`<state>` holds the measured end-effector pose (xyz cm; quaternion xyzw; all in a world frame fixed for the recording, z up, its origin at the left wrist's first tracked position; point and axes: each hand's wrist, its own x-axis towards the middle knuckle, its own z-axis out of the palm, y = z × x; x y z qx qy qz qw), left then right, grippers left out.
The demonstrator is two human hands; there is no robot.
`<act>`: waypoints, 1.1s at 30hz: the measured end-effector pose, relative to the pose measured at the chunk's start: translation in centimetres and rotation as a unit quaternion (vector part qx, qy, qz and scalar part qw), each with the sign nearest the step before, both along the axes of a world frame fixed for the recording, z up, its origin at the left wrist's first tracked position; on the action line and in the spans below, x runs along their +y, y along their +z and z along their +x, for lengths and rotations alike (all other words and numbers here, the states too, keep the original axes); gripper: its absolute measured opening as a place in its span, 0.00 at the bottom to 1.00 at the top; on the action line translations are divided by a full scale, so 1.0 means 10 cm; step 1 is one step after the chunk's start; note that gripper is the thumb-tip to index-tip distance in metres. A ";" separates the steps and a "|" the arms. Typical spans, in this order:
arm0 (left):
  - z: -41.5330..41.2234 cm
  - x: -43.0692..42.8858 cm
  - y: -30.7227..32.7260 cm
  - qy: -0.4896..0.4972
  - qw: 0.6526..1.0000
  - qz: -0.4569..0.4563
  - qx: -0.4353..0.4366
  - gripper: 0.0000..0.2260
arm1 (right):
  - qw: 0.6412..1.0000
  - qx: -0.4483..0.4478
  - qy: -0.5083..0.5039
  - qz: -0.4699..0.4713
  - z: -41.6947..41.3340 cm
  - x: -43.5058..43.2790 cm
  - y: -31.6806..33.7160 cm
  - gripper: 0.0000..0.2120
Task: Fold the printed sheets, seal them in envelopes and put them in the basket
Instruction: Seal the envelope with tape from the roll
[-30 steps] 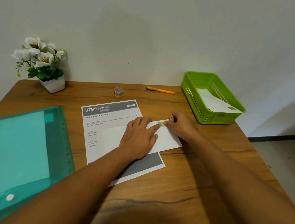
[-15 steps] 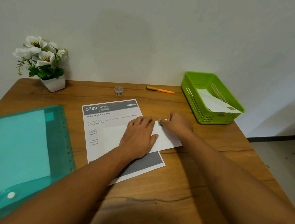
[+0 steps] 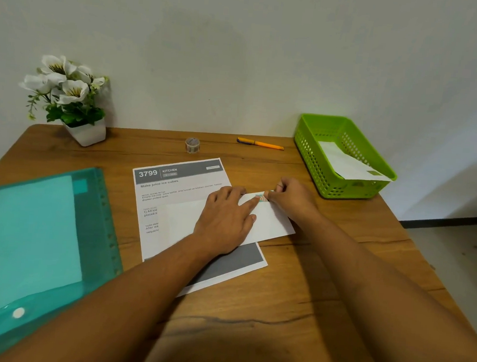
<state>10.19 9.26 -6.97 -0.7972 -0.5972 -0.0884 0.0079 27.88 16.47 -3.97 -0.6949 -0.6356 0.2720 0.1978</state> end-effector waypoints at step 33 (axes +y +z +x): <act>-1.36 -0.53 0.84 0.130 0.927 -0.209 -0.281 0.09 | 0.990 0.130 -0.003 -0.052 0.08 -0.54 0.32 0.40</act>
